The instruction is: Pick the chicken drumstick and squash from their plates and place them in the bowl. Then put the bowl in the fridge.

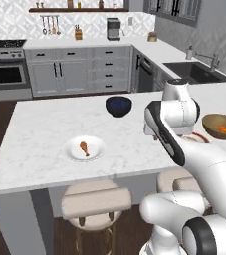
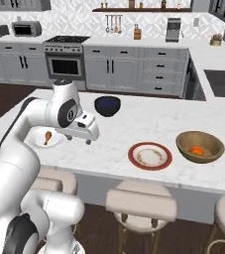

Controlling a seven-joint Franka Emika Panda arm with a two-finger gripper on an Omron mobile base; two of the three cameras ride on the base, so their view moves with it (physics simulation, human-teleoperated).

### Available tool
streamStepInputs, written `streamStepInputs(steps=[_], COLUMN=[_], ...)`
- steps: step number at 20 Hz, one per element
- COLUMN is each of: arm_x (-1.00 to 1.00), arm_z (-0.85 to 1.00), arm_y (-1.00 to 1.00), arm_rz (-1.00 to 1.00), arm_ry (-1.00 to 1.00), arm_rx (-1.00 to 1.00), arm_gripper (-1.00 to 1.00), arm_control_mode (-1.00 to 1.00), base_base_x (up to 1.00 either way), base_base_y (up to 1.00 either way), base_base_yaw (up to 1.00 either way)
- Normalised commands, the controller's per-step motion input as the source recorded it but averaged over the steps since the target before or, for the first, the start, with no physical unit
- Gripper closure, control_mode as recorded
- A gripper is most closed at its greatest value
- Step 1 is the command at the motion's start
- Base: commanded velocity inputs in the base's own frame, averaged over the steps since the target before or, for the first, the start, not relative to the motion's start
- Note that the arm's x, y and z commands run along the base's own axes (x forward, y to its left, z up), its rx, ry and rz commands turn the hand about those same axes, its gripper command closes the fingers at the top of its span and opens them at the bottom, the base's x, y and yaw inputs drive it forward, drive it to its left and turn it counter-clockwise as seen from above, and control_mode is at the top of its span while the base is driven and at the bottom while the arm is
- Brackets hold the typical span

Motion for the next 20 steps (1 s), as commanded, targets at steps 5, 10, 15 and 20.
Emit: streamStepInputs(steps=[5, 10, 15, 20], arm_x=[0.00, 0.09, 0.66, 0.98], arm_z=[0.00, -0.08, -0.43, -0.26], arm_y=[0.00, 0.12, 0.00, -0.17], arm_rz=[0.00, 0.01, 0.11, 0.29], arm_ry=[0.00, 0.00, -0.01, 0.03], arm_rx=[0.00, 0.00, 0.01, 0.06], arm_gripper=[-1.00, -1.00, -1.00, -1.00], arm_control_mode=[1.00, -1.00, -1.00, -1.00], base_base_x=[0.32, 0.16, 0.00, 0.00], base_base_y=[1.00, 0.56, 0.00, 0.00], base_base_yaw=[0.13, 0.05, 0.00, 0.00])
